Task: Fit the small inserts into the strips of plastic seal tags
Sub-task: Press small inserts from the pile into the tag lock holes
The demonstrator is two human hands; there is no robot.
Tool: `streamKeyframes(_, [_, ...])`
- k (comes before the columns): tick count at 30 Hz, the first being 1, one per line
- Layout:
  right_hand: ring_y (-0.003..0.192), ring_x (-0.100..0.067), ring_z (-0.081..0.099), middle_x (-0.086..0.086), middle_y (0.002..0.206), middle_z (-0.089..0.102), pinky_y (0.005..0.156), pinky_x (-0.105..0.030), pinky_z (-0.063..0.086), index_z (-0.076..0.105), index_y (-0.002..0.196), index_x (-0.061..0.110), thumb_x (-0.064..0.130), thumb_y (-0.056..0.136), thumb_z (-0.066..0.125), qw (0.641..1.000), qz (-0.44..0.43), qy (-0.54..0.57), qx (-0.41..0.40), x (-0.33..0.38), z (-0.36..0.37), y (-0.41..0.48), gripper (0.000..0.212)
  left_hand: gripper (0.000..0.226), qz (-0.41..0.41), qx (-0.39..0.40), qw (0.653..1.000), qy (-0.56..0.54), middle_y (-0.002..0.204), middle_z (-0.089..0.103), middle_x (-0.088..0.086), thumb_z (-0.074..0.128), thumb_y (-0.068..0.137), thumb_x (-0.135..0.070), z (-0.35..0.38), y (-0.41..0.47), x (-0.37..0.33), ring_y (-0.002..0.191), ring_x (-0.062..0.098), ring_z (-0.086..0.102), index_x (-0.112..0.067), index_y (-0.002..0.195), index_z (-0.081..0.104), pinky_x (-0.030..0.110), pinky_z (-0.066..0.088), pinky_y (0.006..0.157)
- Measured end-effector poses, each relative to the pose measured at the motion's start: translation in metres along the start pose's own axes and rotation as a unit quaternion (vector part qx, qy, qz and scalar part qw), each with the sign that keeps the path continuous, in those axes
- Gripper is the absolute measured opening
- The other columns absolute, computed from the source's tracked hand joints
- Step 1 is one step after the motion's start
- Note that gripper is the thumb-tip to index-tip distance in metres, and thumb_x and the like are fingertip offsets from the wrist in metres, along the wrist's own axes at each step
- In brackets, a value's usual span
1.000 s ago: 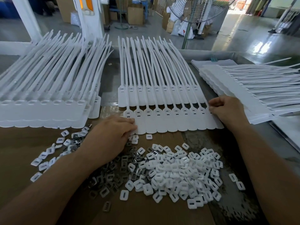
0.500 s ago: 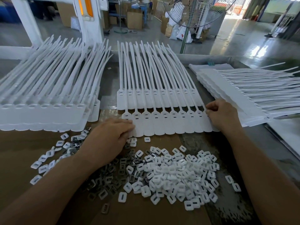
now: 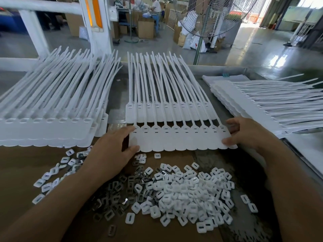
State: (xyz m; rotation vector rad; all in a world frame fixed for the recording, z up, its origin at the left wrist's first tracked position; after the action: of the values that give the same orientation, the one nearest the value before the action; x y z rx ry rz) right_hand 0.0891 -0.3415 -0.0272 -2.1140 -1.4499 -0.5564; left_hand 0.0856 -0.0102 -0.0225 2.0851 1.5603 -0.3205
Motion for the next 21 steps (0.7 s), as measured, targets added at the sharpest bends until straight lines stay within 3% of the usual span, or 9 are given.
streamKeyframes(3, [0.098, -0.019, 0.051, 0.000, 0.102, 0.054, 0.087, -0.034, 0.039, 0.051, 0.124, 0.012, 0.001, 0.063, 0.080, 1.000, -0.005, -0.001, 0.005, 0.001, 0.002, 0.000, 0.068, 0.065, -0.003, -0.012, 0.997, -0.074, 0.111, 0.054, -0.018, 0.069, 0.077, -0.027, -0.006, 0.001, 0.000, 0.086, -0.011, 0.050, -0.035, 0.133, 0.039, 0.003, 0.034, 0.074])
streamKeyframes(6, [0.093, -0.020, 0.054, 0.003, 0.096, 0.058, 0.085, -0.037, 0.042, 0.052, 0.107, 0.018, 0.000, 0.062, 0.079, 1.000, -0.014, 0.012, -0.002, 0.004, -0.001, -0.001, 0.055, 0.073, -0.010, 0.005, 0.991, -0.136, 0.097, 0.055, -0.020, 0.073, 0.073, -0.019, -0.005, 0.000, 0.002, 0.078, -0.011, 0.053, -0.040, 0.132, 0.035, 0.003, 0.036, 0.059])
streamKeyframes(9, [0.088, -0.016, 0.053, 0.008, 0.090, 0.056, 0.082, -0.035, 0.042, 0.049, 0.101, 0.020, -0.002, 0.062, 0.079, 0.999, -0.024, 0.029, 0.000, 0.006, -0.002, -0.003, 0.054, 0.066, -0.001, 0.006, 0.989, -0.150, 0.098, 0.052, -0.018, 0.072, 0.074, -0.015, -0.007, 0.000, -0.001, 0.081, -0.007, 0.055, -0.044, 0.125, 0.041, 0.003, 0.041, 0.061])
streamKeyframes(14, [0.088, -0.017, 0.054, 0.009, 0.089, 0.055, 0.081, -0.033, 0.043, 0.047, 0.102, 0.020, -0.004, 0.063, 0.078, 0.998, -0.034, 0.039, 0.019, 0.012, -0.004, -0.005, 0.054, 0.041, 0.024, 0.006, 0.992, -0.125, 0.098, 0.045, -0.023, 0.070, 0.076, -0.015, -0.011, -0.003, -0.007, 0.087, -0.019, 0.045, -0.044, 0.101, 0.056, -0.008, 0.030, 0.070])
streamKeyframes(17, [0.080, -0.010, 0.055, 0.006, 0.088, 0.059, 0.065, -0.024, 0.041, 0.050, 0.099, 0.020, -0.007, 0.063, 0.077, 0.996, -0.047, 0.064, 0.029, 0.011, -0.008, -0.011, 0.053, 0.039, 0.027, 0.011, 0.991, -0.133, 0.095, 0.047, -0.021, 0.073, 0.073, -0.014, -0.012, -0.005, -0.010, 0.085, -0.015, 0.047, -0.041, 0.099, 0.061, -0.007, 0.031, 0.071])
streamKeyframes(21, [0.080, -0.009, 0.057, 0.003, 0.090, 0.060, 0.061, -0.021, 0.041, 0.052, 0.103, 0.019, -0.011, 0.062, 0.075, 0.992, -0.052, 0.108, 0.029, 0.011, -0.013, -0.014, 0.056, 0.047, 0.040, 0.004, 0.990, -0.138, 0.093, 0.047, -0.020, 0.075, 0.070, -0.014, -0.017, -0.007, -0.017, 0.085, -0.013, 0.048, -0.052, 0.089, 0.054, -0.007, 0.031, 0.070])
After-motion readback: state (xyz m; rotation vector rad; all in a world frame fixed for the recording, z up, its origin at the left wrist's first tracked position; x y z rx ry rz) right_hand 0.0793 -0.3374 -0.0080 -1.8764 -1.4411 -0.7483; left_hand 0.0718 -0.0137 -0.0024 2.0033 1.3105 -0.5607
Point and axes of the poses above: each hand's wrist, its own y-axis towards the middle knuckle, its own z-axis out of the palm, x = y × z, the point moved 9 cm from there along y, towards the middle knuckle
